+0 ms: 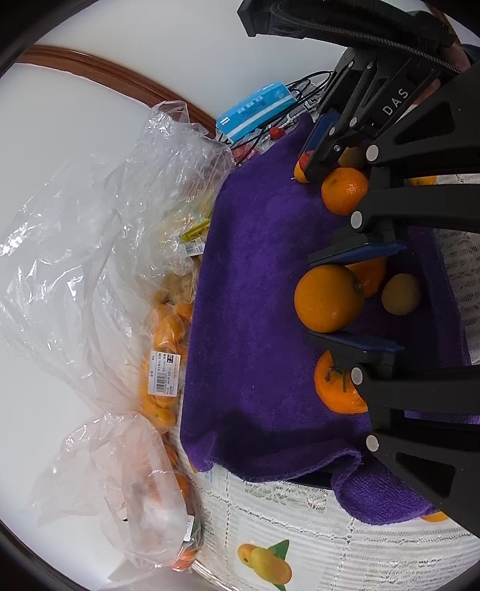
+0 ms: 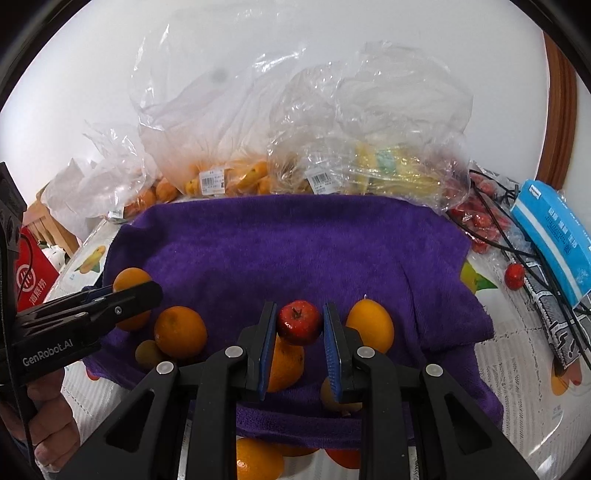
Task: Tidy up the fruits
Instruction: 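Open both tools to release the orange and the red apple onto the towel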
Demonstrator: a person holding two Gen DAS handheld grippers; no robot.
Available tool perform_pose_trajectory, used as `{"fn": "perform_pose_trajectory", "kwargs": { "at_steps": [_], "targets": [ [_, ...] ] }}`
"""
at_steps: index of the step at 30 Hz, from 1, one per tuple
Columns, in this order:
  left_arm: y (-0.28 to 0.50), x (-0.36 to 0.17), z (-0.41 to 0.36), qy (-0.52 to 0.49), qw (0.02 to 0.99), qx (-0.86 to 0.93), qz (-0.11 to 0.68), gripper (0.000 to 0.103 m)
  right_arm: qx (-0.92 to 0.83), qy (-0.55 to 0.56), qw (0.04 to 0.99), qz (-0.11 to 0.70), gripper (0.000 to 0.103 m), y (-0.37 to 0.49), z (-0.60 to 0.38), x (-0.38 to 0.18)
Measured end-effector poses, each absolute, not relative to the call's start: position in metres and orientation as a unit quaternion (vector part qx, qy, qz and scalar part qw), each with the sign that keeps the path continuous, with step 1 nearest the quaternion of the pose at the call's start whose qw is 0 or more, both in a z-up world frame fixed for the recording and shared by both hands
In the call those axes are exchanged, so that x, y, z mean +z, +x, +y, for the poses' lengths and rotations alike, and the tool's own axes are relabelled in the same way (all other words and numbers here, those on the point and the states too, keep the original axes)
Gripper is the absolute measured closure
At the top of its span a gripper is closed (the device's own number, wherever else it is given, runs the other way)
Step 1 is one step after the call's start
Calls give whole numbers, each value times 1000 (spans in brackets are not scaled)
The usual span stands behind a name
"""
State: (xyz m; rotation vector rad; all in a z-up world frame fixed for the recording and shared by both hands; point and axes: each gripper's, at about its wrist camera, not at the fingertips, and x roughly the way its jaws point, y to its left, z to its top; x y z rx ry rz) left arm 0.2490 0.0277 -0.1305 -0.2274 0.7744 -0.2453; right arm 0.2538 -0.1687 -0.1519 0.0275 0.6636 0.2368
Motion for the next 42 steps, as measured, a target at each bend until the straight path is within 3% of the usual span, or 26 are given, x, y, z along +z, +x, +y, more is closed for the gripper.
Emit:
{"fn": "perform_pose_trajectory", "kwargs": {
  "at_steps": [18,32,42],
  "targets": [
    [249,-131,26,-113,912,-118,375,70,108,5,938,330,77,254,-170,-154],
    [248,-128,39,-148,910,-121,367,70,106,6,942,319,61,252,-173,-148],
    [237,-124,34,-150,914,-131,353,65,124,55,939,315,58,247,-182,-139]
  ]
}}
